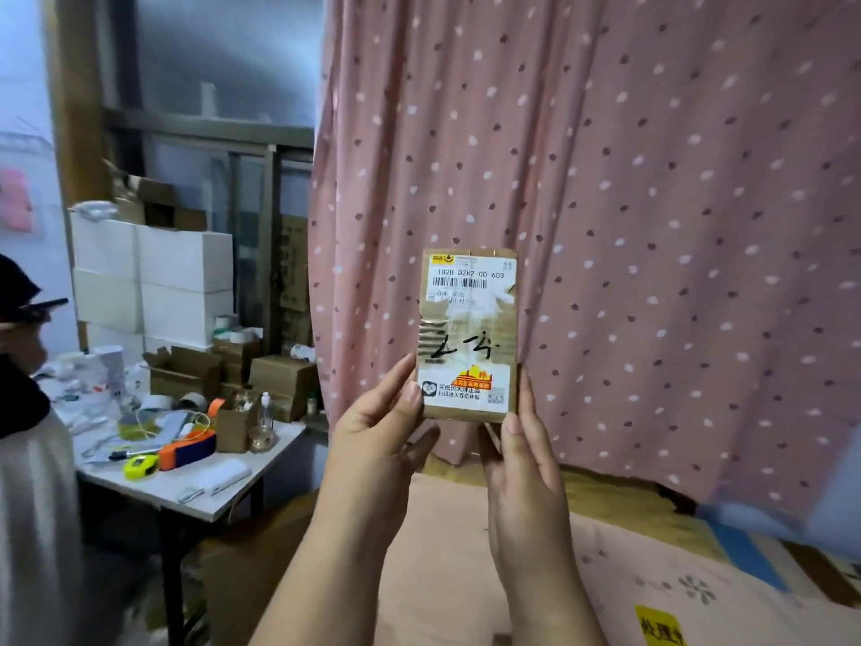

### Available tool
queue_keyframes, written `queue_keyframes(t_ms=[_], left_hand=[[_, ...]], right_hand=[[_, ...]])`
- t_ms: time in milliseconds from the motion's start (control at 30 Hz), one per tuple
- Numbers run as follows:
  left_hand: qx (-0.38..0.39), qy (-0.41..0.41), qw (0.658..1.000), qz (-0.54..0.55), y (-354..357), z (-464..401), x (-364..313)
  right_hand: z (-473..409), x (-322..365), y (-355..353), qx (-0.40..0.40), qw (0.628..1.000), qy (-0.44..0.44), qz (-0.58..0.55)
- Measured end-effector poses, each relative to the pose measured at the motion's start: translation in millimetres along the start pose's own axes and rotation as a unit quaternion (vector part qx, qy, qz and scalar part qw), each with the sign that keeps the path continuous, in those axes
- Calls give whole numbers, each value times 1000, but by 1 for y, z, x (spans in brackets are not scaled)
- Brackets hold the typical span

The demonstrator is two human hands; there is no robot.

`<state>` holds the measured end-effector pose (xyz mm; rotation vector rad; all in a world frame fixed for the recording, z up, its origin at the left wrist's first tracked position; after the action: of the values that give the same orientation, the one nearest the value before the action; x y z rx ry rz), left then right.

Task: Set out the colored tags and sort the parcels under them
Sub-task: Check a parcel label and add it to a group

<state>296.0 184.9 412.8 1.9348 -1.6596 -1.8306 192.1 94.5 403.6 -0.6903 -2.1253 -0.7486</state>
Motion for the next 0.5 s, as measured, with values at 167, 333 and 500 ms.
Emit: queue_keyframes(t_ms=[167,333,500], left_hand=[[18,11,999,-32,7,7,-12],[7,8,999,-30,7,13,-12],[-29,-21,999,24,8,14,-4]], right_hand=[[3,18,4,6,1000,-24,8],[8,20,3,-41,998,-23,-28],[10,9,-9,-135,974,56,-172]])
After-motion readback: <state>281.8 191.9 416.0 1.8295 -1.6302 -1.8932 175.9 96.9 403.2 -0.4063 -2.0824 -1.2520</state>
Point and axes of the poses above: each hand's wrist, its own z-axis away from the middle knuckle, its own y-axis out of the palm, x = y × z, the point moved 8 cm from there along -z, towards the middle knuckle, and after that the axes turned 3 degrees about z, right-handed, at the moved point
